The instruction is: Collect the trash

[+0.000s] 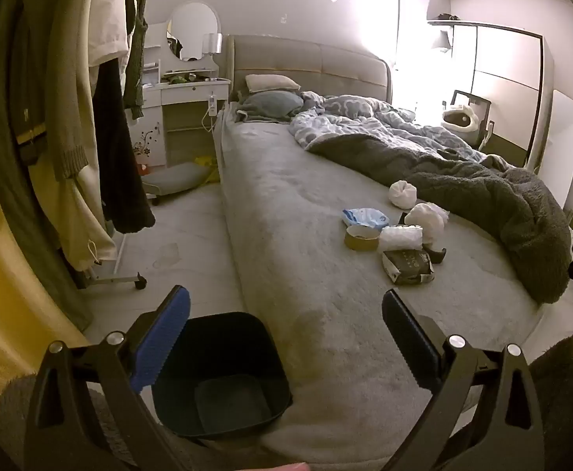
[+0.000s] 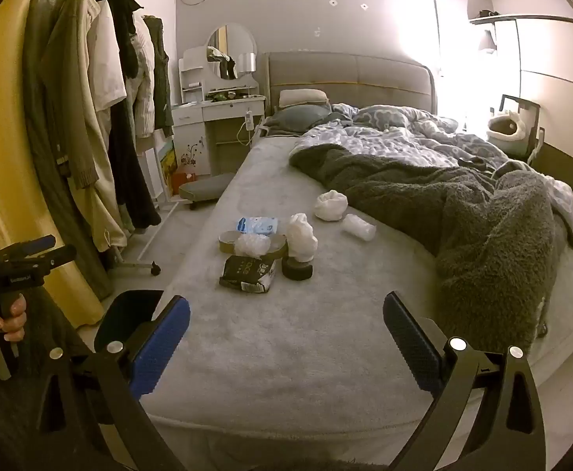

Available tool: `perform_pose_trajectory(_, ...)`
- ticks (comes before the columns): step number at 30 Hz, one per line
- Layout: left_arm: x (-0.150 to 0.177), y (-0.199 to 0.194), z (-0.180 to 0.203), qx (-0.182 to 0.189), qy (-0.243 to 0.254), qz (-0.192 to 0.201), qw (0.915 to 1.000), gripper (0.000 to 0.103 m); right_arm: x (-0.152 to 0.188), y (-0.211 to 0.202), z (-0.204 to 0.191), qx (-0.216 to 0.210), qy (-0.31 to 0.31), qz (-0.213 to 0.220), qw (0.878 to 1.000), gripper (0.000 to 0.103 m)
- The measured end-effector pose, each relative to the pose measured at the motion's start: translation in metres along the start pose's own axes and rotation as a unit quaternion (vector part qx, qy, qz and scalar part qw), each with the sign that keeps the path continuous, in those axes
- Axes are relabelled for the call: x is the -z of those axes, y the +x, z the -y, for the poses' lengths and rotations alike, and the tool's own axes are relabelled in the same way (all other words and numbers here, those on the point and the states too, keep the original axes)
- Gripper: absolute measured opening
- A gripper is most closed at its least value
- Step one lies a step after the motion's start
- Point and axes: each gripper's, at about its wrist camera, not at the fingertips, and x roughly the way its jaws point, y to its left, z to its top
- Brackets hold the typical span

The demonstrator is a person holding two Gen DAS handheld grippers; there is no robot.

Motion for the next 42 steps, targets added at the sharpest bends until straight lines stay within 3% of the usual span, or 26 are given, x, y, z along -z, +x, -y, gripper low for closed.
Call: perform_pose_trajectory(42,0.0,0.0,0.0007,0.001,-0.001,0.003,1.0,0.1,-0.0003,0.0016,0.0019,-0.004,0.007,-0.005,1.0,0.1)
